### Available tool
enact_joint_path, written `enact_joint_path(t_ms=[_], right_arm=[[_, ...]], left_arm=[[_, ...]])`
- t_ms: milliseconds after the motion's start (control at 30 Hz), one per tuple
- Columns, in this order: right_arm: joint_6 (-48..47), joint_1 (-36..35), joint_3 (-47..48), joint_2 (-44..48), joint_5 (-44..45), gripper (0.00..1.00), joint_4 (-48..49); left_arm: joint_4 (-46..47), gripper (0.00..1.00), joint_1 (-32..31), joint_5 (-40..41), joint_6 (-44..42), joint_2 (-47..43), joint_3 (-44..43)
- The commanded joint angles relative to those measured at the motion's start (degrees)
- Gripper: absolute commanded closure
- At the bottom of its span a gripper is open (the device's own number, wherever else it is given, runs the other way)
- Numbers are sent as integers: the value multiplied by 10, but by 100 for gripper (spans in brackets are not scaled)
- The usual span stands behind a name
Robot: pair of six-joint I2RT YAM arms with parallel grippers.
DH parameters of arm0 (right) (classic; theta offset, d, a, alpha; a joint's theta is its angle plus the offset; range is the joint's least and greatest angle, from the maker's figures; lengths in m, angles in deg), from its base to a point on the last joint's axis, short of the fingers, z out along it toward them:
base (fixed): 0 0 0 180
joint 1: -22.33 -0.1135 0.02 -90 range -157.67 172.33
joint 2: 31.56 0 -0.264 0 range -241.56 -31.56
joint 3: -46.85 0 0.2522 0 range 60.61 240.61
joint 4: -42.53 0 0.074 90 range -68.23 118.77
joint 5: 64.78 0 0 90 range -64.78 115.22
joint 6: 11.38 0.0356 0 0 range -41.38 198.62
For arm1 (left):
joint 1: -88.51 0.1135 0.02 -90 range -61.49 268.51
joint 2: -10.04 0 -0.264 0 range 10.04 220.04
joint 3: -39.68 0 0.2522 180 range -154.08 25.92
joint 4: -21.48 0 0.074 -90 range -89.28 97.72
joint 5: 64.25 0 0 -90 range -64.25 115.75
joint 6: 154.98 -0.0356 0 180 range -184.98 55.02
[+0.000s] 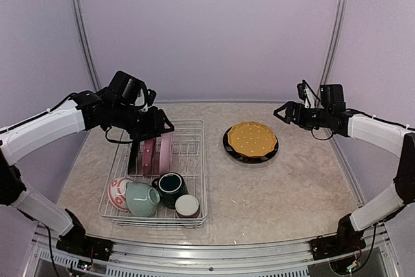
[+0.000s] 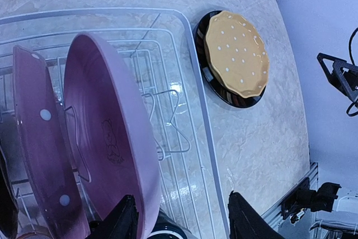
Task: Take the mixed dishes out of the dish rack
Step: Grab the plate from the dish rack.
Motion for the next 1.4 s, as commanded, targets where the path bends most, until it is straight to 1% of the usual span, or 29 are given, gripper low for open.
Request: enact_joint_path(t_ms=[0, 167, 267, 367, 467, 667, 867, 967, 1067, 1367], right_arm=[[-6, 5, -9, 2, -8, 1, -3], [-4, 6, -10, 0, -10, 1, -1], [-3, 5, -10, 0, -13, 1, -1], [-5, 6, -8, 0, -13, 1, -3], [-6, 7, -9, -3, -13, 1, -4], [-3, 6, -11, -5, -16, 1, -1], [-2, 6, -10, -8, -20, 1, 1], [-2, 7, -10, -10, -21, 1, 1], [-2, 7, -9, -11, -21, 1, 1], [-2, 7, -8, -12, -23, 1, -1]], left_arm=[[9, 49, 8, -15, 3, 16, 9], [20, 56, 11, -35, 3, 26, 9], [23, 59, 14, -40, 4, 30, 10], [28, 62, 24, -48, 5, 30, 16], [47, 66, 38, -75, 11, 29, 31], [74, 76, 52, -106, 12, 21, 52], [91, 92, 57, -123, 9, 8, 63], [91, 97, 60, -125, 10, 2, 65], [91, 100, 64, -130, 12, -3, 65], [106, 100, 70, -156, 8, -30, 66]])
